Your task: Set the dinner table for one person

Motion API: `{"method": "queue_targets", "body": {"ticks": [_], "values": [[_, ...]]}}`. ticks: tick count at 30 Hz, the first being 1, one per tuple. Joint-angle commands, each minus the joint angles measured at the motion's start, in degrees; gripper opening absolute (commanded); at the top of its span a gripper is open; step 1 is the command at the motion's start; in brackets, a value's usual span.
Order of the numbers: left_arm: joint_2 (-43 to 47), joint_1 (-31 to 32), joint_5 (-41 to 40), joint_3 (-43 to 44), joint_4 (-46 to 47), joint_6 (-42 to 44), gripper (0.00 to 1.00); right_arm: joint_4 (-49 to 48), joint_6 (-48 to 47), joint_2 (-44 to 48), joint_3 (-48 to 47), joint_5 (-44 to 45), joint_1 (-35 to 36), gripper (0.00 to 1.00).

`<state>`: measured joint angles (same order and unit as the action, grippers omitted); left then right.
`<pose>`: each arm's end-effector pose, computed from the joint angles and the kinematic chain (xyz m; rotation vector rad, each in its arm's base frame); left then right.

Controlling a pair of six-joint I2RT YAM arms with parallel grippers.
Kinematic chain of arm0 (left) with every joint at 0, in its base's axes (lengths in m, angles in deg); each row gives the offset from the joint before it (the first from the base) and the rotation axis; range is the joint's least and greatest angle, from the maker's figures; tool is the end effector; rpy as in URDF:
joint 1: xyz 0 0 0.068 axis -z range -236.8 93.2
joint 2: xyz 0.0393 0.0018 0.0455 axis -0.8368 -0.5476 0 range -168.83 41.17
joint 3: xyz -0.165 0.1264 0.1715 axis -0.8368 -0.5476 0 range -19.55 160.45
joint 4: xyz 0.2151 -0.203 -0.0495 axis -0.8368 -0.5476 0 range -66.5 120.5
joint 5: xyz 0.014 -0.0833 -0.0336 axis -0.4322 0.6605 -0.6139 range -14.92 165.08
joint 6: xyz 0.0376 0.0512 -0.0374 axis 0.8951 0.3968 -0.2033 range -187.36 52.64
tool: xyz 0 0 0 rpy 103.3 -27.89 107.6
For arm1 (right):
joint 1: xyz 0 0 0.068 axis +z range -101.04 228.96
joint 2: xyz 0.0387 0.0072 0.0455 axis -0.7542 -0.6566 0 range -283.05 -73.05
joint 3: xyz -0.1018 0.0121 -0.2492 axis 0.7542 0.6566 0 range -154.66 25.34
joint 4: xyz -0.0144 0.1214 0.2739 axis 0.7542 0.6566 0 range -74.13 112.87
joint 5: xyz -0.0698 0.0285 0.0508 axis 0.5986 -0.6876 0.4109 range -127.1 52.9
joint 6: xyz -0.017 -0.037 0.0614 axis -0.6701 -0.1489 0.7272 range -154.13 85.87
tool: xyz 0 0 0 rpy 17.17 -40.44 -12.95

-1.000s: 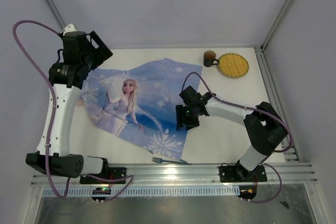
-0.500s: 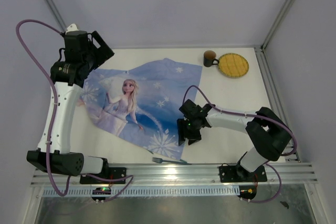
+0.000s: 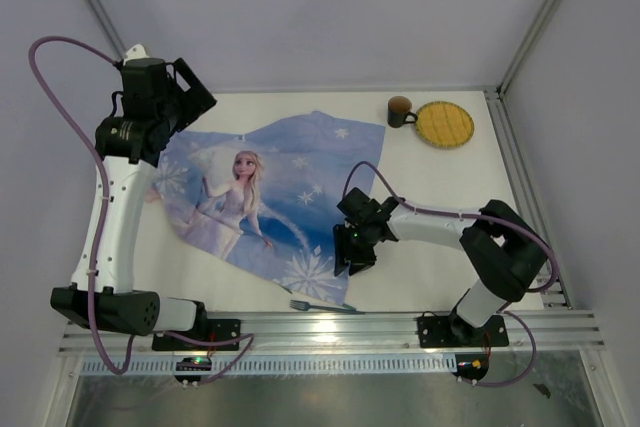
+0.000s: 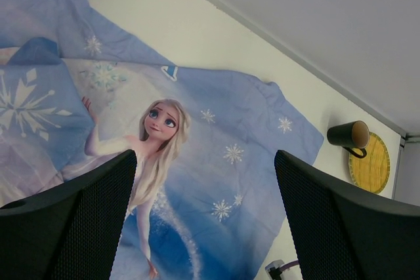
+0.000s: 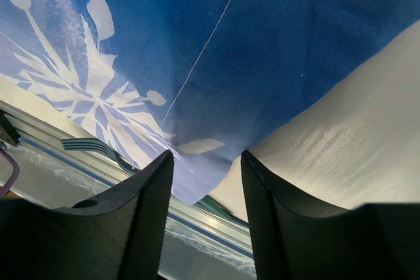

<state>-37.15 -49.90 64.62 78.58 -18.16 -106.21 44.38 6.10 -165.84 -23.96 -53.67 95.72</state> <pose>0.3324 -0.0290 0.4568 -0.6791 1.9651 -0.3017 0.2080 0.2469 0.0941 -0.2436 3.0338 0.6533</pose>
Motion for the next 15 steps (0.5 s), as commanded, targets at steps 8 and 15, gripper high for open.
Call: {"method": "queue_targets", "body": {"ticks": [8,15], "values": [[1.51,0.05,-1.41,1.28,0.32,0.88,0.88,-3.11,-1.64,-2.83,-2.03,-0.3,0.35,0.03],[1.16,0.05,-0.79,0.31,1.03,0.36,0.88,-2.59,-1.73,-3.53,-2.82,0.93,0.35,0.03]]}}
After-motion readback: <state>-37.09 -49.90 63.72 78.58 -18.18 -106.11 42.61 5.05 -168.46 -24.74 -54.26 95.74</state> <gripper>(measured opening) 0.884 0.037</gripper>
